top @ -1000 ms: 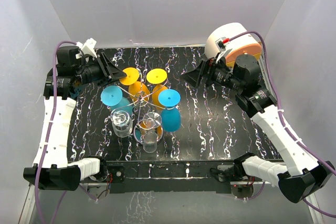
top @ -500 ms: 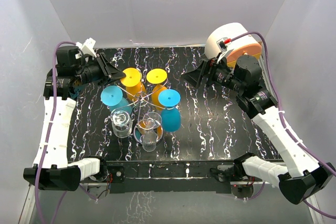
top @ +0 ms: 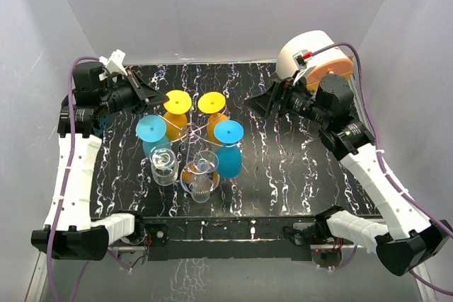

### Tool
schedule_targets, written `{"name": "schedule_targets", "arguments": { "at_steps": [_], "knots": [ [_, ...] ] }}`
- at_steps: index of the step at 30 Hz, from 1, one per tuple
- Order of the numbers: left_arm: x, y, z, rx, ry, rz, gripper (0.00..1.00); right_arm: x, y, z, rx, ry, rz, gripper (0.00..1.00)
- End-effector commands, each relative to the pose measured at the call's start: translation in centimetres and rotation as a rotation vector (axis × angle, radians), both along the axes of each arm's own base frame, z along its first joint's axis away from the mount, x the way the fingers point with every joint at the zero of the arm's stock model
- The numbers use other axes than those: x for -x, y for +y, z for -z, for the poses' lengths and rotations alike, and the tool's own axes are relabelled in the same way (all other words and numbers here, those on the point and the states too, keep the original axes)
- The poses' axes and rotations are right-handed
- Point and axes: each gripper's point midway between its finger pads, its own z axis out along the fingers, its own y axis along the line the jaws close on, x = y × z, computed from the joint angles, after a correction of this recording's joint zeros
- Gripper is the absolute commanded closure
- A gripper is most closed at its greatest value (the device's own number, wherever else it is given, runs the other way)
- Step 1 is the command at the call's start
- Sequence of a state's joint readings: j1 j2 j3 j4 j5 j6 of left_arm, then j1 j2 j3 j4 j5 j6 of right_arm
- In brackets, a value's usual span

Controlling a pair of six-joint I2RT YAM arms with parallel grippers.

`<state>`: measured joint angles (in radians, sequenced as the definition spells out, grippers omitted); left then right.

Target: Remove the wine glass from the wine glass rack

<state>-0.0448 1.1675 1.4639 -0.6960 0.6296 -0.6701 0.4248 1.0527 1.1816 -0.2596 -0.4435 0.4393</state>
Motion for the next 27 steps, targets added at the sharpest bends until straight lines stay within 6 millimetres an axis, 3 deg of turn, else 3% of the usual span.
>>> {"name": "schedule_targets", "arguments": {
  "at_steps": [1, 7, 21, 27],
  "knots": [
    [0.8, -0.8, -0.9, 0.068, -0.005, 0.022, 0.99, 0.3, -0.4, -2.5, -0.036, -0.093, 0.012, 0.02],
    [0.6, -1.1, -1.5, 0.121, -0.015, 0.027, 1.00, 0.4, -0.4, -2.7, -0.043, -0.091, 0.010, 0.02],
    [0.2, 0.6, -1.8, 0.128, -0.024, -0.040, 1.00, 0.4, -0.5, -2.9, -0.045, -0.096, 0.017, 0.02],
    [-0.4, -0.4, -2.8, 0.218, -0.051, 0.019, 1.00, 0.5, -0.7, -3.0, -0.045, -0.103, 0.023, 0.02]
  ]
}}
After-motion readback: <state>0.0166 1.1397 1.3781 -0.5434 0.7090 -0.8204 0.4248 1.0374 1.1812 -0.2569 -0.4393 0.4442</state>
